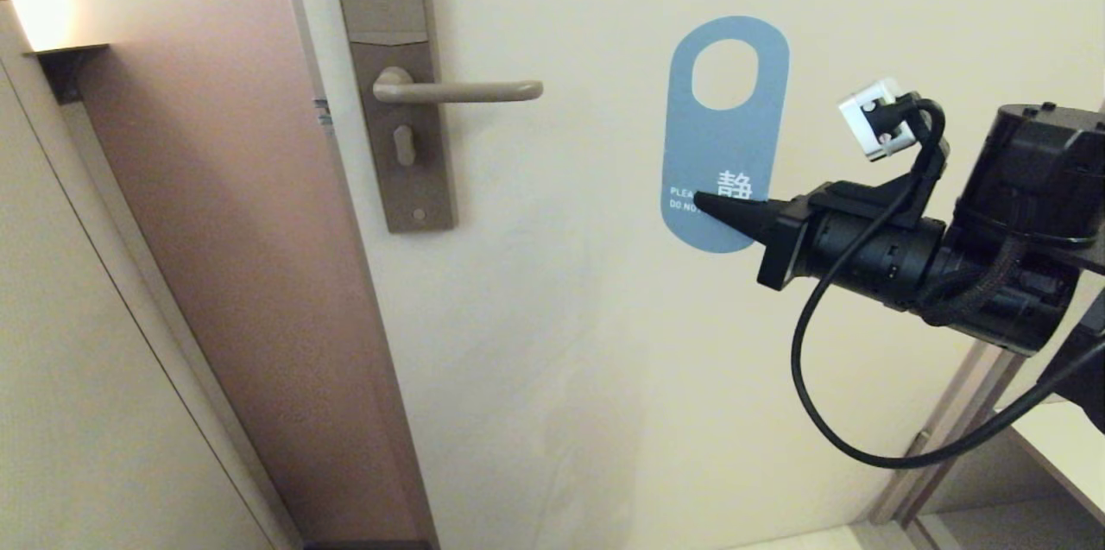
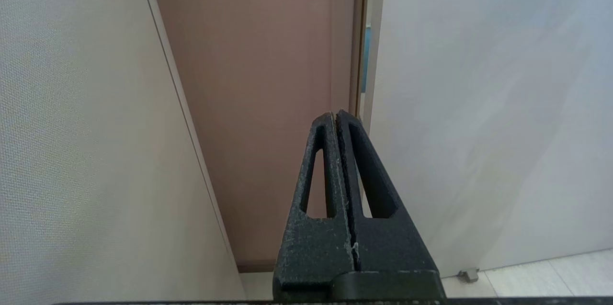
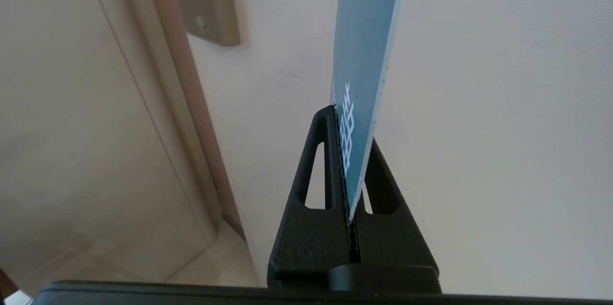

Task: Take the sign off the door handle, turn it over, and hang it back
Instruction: Hang the sign back with the other side facing out

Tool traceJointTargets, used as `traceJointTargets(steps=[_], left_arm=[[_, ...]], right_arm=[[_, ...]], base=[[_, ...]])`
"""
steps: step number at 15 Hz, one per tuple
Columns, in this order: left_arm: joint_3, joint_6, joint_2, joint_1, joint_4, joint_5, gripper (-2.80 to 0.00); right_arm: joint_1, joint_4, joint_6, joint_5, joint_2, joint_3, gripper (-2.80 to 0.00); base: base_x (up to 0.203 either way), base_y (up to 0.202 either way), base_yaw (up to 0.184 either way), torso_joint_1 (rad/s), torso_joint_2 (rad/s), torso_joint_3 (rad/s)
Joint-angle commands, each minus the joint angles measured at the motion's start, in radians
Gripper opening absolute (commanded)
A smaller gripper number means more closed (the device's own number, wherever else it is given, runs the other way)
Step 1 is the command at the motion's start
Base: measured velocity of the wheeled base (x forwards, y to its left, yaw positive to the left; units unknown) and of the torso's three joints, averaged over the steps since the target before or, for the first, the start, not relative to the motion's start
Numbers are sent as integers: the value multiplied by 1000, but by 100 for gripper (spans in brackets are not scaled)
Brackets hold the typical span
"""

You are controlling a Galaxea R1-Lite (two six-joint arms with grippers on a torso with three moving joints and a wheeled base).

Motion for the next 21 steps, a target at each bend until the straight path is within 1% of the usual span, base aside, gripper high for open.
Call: traceJointTargets(steps=[1,6,9,12,14,21], left_arm=[[0,0,1,0,0,0,-280],[1,0,1,0,0,0,-280],[0,0,1,0,0,0,-280],[0,0,1,0,-1,0,-280],[0,0,1,0,-1,0,-280],[0,0,1,0,0,0,-280]], right_arm=[[20,-6,-1,1,59,-39,-280],[36,-6,-8,1,162,-162,-280],[66,-6,-35,1,204,-216,-280],[114,-6,-42,-4,229,-250,-280],[131,-6,-42,-5,236,-254,-280],[146,-6,-41,-15,291,-297,-280]], base=[[0,0,0,0,0,0],[0,0,0,0,0,0],[0,0,0,0,0,0],[0,0,0,0,0,0],[0,0,0,0,0,0],[0,0,0,0,0,0]])
